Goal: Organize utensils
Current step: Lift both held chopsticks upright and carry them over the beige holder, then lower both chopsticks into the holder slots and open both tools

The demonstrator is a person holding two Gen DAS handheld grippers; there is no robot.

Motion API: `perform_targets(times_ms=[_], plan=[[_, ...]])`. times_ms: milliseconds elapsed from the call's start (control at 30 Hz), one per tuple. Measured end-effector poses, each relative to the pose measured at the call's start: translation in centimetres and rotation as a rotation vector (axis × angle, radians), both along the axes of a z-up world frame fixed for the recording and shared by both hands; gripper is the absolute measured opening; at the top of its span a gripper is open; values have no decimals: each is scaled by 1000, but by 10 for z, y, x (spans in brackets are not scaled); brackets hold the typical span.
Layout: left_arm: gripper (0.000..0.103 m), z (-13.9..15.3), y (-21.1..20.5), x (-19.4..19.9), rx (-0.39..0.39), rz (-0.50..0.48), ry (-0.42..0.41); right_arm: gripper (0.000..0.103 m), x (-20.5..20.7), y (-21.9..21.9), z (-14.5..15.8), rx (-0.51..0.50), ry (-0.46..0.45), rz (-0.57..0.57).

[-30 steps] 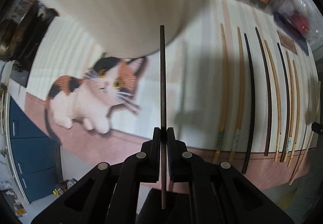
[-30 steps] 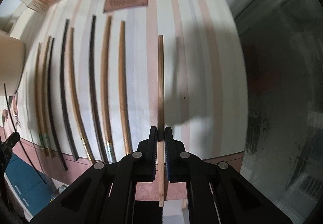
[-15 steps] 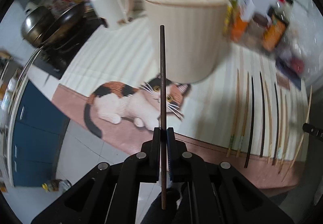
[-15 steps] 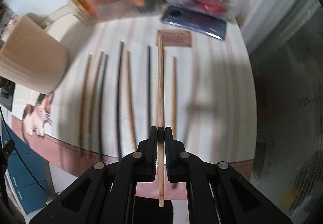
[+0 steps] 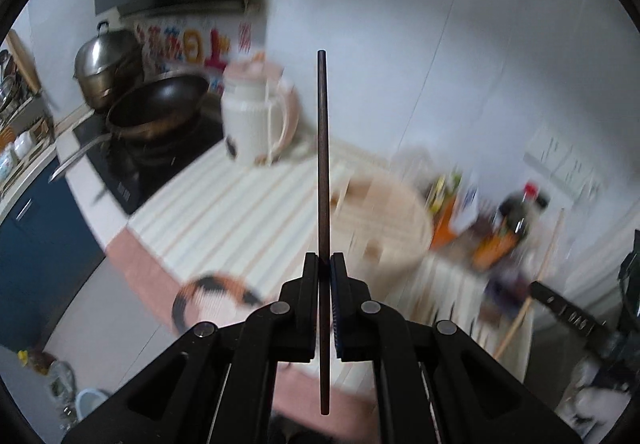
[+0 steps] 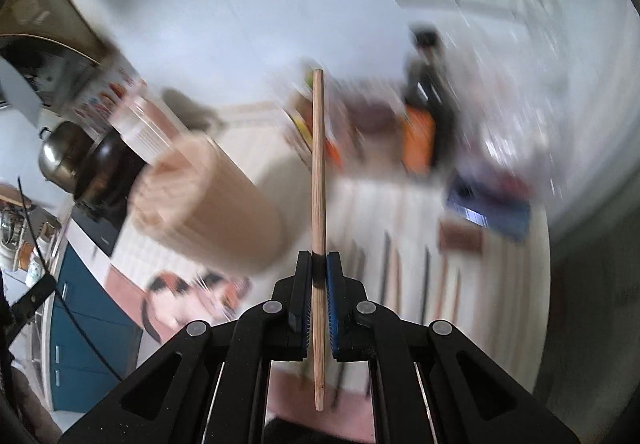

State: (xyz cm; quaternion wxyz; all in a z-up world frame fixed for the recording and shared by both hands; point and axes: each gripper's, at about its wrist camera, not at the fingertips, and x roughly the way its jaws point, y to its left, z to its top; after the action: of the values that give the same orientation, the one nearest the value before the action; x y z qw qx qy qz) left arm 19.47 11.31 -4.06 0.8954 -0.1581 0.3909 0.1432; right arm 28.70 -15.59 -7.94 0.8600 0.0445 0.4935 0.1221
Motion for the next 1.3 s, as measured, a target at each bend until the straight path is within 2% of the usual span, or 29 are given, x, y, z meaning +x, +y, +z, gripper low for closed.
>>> perform_targets(times_ms=[133, 267, 433, 700, 800, 1000, 1200, 1300], plan=[[3, 25, 11, 41, 16, -6, -75, 7, 29, 38, 34, 6, -90, 20], [3, 35, 24, 85, 22, -19, -112, 7, 60, 76, 61, 17, -174, 17], [3, 19, 46, 139, -79, -41, -110, 7, 102, 112, 74, 87, -211, -2], [3, -19, 59, 199, -137, -106, -101, 7, 146, 150, 64, 137, -256, -36], [3, -34, 57, 210, -140, -140, -77, 7, 154, 160, 50, 137, -253, -33], [3, -50, 47, 210, -96, -199, -24, 7, 152, 162, 23, 121, -239, -18], [5, -52, 38, 196, -87, -249, 43, 7, 142, 164, 8, 88, -213, 17], [9, -44, 29, 179, -47, -276, 64, 8, 140, 164, 3, 80, -155, 53]])
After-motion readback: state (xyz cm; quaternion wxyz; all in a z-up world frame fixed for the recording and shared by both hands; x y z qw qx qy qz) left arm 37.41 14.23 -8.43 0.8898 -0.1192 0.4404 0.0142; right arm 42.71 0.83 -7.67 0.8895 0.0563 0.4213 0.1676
